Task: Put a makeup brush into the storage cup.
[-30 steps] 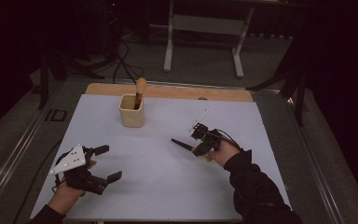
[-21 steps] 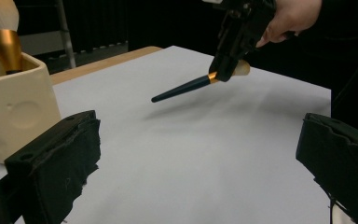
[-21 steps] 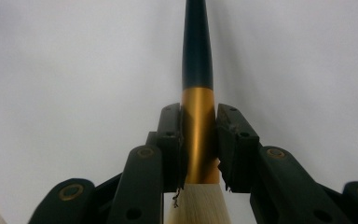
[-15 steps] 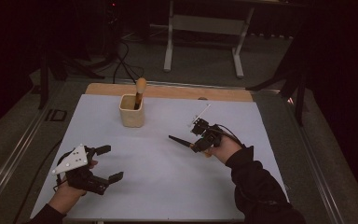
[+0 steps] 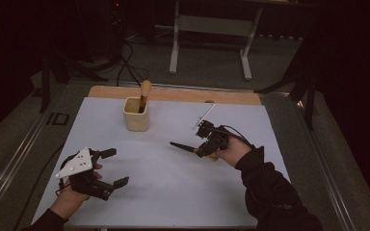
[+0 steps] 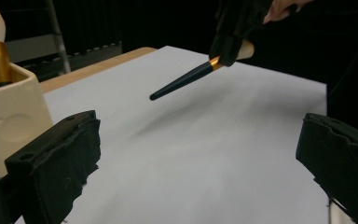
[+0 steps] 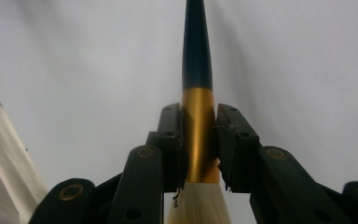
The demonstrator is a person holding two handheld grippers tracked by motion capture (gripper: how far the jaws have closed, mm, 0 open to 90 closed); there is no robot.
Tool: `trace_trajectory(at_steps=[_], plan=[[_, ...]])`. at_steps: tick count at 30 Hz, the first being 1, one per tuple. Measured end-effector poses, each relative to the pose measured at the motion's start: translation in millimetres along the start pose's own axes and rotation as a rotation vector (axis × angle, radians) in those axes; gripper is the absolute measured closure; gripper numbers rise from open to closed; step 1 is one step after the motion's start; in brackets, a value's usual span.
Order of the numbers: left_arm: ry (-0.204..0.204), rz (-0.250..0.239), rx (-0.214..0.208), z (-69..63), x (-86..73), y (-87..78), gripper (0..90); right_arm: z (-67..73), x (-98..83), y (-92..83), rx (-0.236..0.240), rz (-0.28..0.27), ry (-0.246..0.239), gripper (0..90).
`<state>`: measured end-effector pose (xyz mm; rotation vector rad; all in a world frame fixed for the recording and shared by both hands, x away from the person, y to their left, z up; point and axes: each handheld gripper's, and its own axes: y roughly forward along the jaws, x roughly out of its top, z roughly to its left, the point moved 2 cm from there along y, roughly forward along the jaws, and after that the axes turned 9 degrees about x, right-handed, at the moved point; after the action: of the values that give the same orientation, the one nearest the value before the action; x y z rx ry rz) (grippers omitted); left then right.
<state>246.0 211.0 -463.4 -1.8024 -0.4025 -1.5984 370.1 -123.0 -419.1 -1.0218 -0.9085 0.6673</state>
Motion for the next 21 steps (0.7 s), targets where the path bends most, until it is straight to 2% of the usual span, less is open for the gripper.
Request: trace_trajectory(at_steps=[4, 8, 10, 14, 15, 17, 21], plan=[[0.005, 0.042, -0.042, -0.2, 7.9, 7.1, 0.4, 4.7, 1.9, -5.6, 0.009, -0.011, -0.011, 71.9], [-0.027, 0.067, -0.111, 3.5, 16.3, 18.4, 0.4, 10.4, 4.7, -9.4, 0.023, -0.023, -0.024, 71.9], [-0.016, 0.078, -0.115, 5.0, 19.0, 25.2, 0.4, 13.3, 5.9, -10.7, 0.036, -0.027, -0.033, 71.9], [0.017, 0.061, -0.138, 6.6, 22.5, 36.1, 0.4, 18.4, 8.1, -13.1, 0.039, -0.025, -0.049, 71.9], [0.012, 0.054, -0.153, 7.3, 23.5, 38.0, 0.4, 19.6, 8.6, -13.7, 0.040, -0.025, -0.053, 71.9], [0.022, 0.043, -0.155, 8.6, 25.3, 41.4, 0.4, 21.8, 9.4, -15.2, 0.036, -0.026, -0.060, 71.9], [0.026, 0.061, -0.153, 10.7, 27.5, 46.7, 0.4, 24.3, 10.3, -17.2, 0.046, -0.033, -0.068, 71.9]])
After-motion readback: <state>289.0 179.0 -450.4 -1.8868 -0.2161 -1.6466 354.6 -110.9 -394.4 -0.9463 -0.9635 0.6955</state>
